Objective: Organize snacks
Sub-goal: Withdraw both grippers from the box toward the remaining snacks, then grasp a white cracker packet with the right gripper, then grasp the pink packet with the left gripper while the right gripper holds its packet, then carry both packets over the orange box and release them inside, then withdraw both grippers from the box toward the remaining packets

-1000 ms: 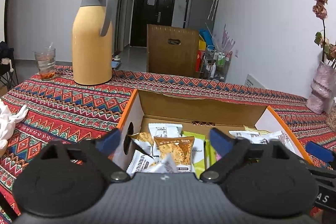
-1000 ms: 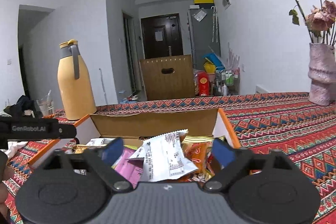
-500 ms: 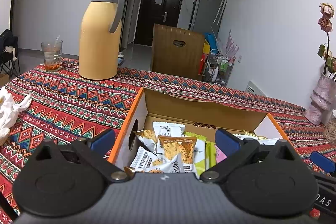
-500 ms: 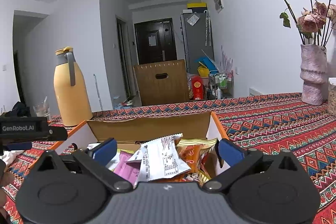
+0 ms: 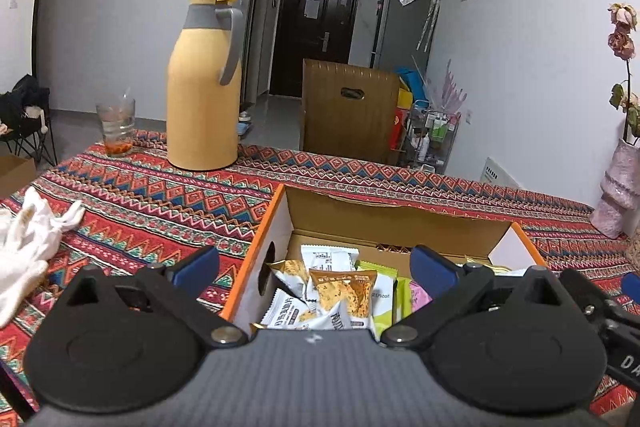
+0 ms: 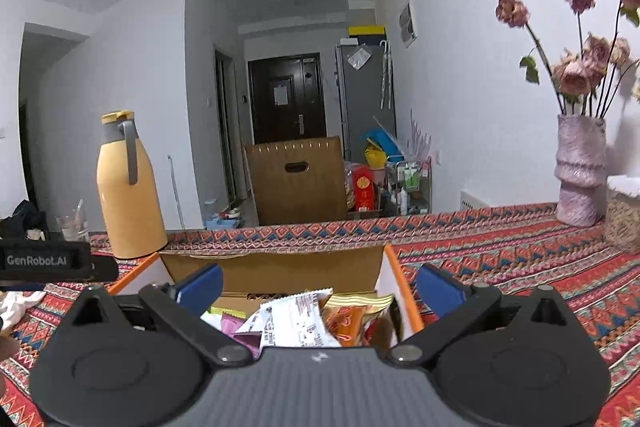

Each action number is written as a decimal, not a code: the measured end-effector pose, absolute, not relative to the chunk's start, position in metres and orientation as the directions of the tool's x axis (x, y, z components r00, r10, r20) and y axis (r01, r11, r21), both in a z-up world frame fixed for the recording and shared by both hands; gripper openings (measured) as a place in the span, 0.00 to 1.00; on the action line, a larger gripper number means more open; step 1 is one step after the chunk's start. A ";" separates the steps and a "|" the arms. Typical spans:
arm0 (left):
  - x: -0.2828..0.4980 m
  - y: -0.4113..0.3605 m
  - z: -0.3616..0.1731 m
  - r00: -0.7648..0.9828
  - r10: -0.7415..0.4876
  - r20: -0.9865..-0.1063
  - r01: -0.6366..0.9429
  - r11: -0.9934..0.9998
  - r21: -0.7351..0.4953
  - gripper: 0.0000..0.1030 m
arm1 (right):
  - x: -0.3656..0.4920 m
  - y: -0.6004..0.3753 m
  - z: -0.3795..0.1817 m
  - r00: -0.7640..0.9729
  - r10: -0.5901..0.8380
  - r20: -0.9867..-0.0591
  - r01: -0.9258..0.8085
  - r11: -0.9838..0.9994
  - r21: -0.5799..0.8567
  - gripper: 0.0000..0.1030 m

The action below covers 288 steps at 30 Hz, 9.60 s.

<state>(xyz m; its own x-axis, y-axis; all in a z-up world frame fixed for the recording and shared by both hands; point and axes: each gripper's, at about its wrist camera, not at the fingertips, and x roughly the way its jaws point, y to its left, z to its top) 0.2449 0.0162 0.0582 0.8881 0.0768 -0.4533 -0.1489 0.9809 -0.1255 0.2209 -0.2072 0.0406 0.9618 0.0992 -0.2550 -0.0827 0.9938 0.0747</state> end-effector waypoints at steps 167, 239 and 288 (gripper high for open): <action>0.172 -0.025 -0.038 0.709 -0.113 -0.696 0.155 0.988 -0.003 0.61 | 0.106 -0.243 -0.023 0.860 0.244 -0.449 -0.215 0.970 0.115 0.33; 0.281 0.008 0.034 0.879 0.028 -0.476 -0.089 0.990 -0.107 1.00 | 0.264 -0.209 0.016 0.929 0.176 -0.326 -0.148 0.983 0.111 1.00; 0.191 0.009 -0.016 0.815 0.044 -0.578 -0.051 0.999 0.004 1.00 | 0.203 -0.231 -0.029 0.793 0.128 -0.596 -0.122 0.991 0.050 1.00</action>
<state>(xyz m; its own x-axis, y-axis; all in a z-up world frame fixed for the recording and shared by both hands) 0.1911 0.0091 -0.0162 0.8147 0.0440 -0.5782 -0.0510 0.9987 0.0042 0.2026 -0.2312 -0.0289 0.7926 0.1277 -0.5962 -0.1219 0.9913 0.0501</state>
